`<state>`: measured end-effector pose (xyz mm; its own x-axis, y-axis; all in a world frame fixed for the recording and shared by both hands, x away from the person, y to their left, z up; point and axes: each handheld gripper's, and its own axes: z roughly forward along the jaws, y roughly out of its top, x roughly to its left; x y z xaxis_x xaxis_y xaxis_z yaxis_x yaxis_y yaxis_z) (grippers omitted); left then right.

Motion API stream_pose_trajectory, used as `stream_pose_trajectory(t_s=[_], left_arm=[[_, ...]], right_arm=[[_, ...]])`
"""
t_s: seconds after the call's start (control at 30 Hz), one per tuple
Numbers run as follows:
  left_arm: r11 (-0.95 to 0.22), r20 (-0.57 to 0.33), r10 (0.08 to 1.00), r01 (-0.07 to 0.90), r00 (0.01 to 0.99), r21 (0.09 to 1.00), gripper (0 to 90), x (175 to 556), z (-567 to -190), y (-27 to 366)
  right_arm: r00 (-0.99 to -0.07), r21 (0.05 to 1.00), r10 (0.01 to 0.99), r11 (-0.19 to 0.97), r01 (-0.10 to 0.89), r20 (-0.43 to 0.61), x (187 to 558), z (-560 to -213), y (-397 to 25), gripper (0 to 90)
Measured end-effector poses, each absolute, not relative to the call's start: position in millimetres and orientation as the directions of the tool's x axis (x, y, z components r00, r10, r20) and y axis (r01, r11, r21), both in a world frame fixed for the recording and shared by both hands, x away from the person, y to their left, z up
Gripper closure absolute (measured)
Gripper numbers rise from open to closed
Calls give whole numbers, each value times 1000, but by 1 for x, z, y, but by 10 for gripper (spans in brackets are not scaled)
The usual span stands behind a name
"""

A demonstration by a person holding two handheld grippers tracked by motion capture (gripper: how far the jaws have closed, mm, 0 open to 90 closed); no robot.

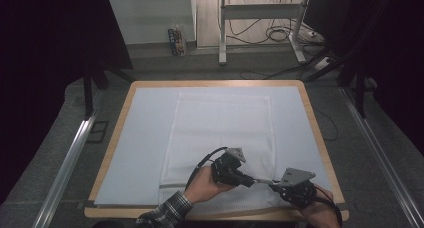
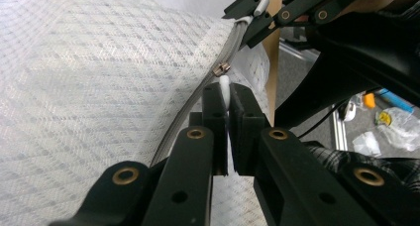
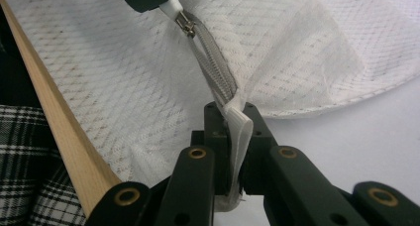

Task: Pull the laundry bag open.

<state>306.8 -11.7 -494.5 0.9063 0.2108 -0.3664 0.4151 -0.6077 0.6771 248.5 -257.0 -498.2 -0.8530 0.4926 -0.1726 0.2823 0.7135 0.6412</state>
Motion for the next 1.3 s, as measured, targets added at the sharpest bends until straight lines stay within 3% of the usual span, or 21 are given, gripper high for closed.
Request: stream_pose_trajectory(t_s=[1.3], left_arm=[[-544,-394,321,508,861,668,874,296,-499,58]], right_arm=[[-846,637,513,702,319,-142,249,-500,-256,840]])
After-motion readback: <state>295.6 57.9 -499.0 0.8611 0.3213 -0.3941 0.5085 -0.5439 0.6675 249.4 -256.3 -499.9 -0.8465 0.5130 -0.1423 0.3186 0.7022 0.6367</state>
